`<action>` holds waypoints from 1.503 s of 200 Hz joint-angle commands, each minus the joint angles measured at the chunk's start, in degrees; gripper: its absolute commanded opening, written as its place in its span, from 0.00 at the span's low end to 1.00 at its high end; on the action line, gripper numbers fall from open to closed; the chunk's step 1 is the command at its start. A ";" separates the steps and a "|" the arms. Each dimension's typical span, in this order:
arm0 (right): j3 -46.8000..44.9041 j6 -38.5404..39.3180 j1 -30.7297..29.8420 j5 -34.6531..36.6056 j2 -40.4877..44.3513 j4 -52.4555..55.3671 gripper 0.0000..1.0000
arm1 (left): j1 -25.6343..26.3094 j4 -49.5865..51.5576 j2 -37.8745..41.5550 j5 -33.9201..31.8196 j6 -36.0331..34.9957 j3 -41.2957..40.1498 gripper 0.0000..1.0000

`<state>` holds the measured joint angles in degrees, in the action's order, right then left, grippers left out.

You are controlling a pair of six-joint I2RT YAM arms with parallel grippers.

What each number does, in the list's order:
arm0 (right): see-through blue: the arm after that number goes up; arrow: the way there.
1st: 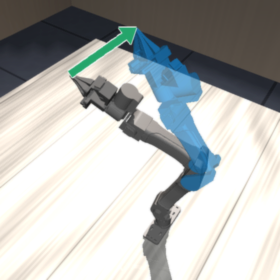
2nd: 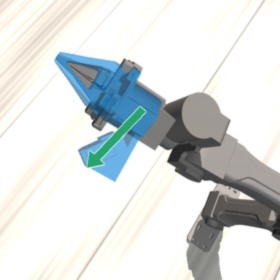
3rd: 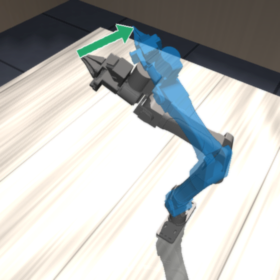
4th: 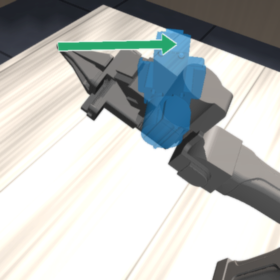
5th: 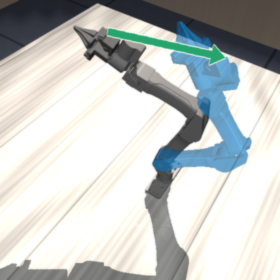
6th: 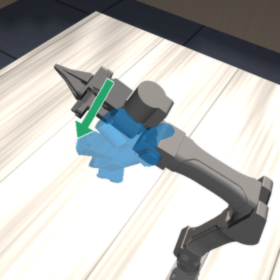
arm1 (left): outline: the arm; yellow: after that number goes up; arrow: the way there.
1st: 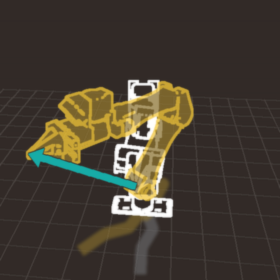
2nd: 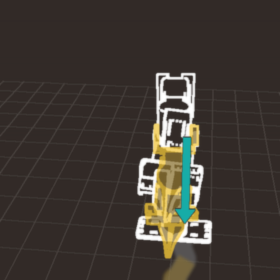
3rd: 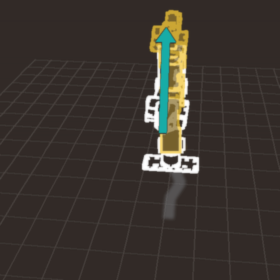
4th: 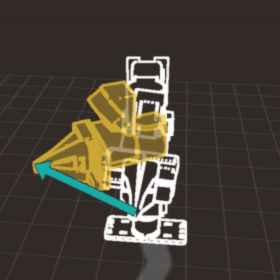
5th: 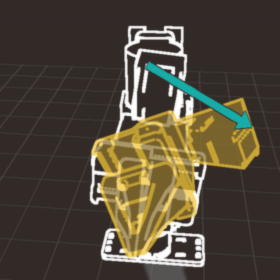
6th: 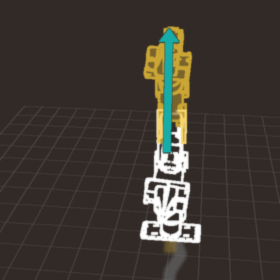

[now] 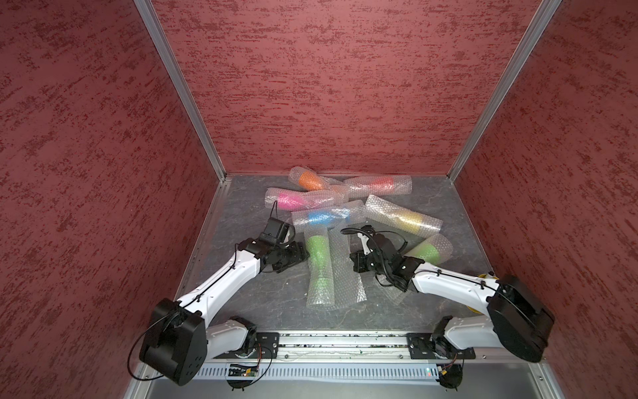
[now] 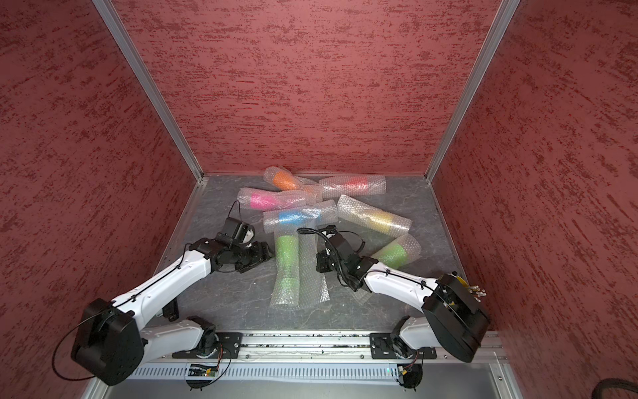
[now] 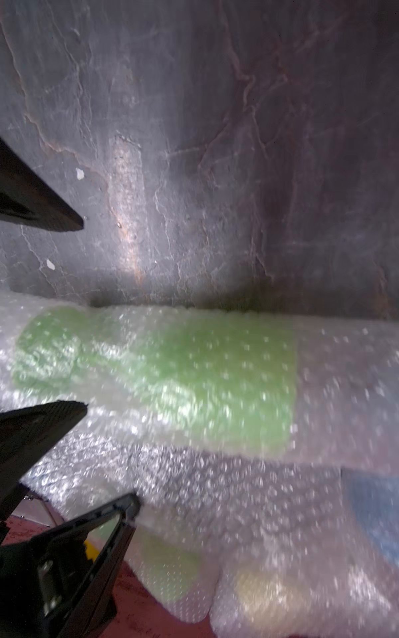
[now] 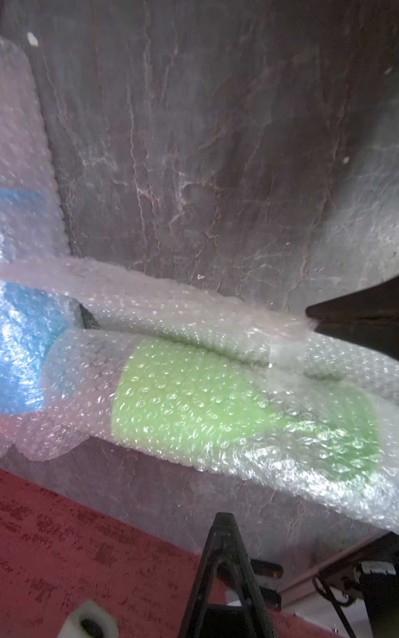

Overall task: Unpack wine glasses from bubble wrap
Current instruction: Unwrap the bubble wrap at the center of the board.

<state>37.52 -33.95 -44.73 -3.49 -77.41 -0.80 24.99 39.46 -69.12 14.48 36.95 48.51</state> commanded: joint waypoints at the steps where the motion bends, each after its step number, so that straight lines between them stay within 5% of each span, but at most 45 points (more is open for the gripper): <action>1: -0.52 -4.24 0.18 -4.88 1.38 -1.85 0.00 | 5.84 5.15 -1.25 -1.80 -3.58 7.07 0.78; 34: 0.19 -4.84 0.17 -5.46 1.53 -1.05 0.00 | 14.31 3.21 -8.18 0.51 -2.75 12.82 0.77; 79: 0.06 -4.35 0.17 -2.82 2.89 1.74 0.00 | 14.42 -1.14 -15.62 1.74 -1.18 10.45 0.76; 175: -5.07 -5.29 1.33 9.85 6.74 7.47 0.00 | -2.92 -0.81 -6.62 0.44 3.76 -3.31 0.88; 227: -5.47 -7.02 2.19 13.47 8.09 9.30 0.00 | -11.76 9.56 4.96 -8.52 2.47 -0.08 0.91; 261: -6.37 -9.42 2.21 14.04 9.64 8.20 0.00 | -9.57 13.70 8.35 -10.88 -1.43 6.51 0.92; 300: -6.32 -10.95 2.10 24.02 13.41 10.84 0.42 | 3.25 14.30 1.74 -13.48 -1.25 8.56 0.91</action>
<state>31.90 -43.05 -42.85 11.31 -68.01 8.34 23.00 50.68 -63.05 4.01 36.27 57.47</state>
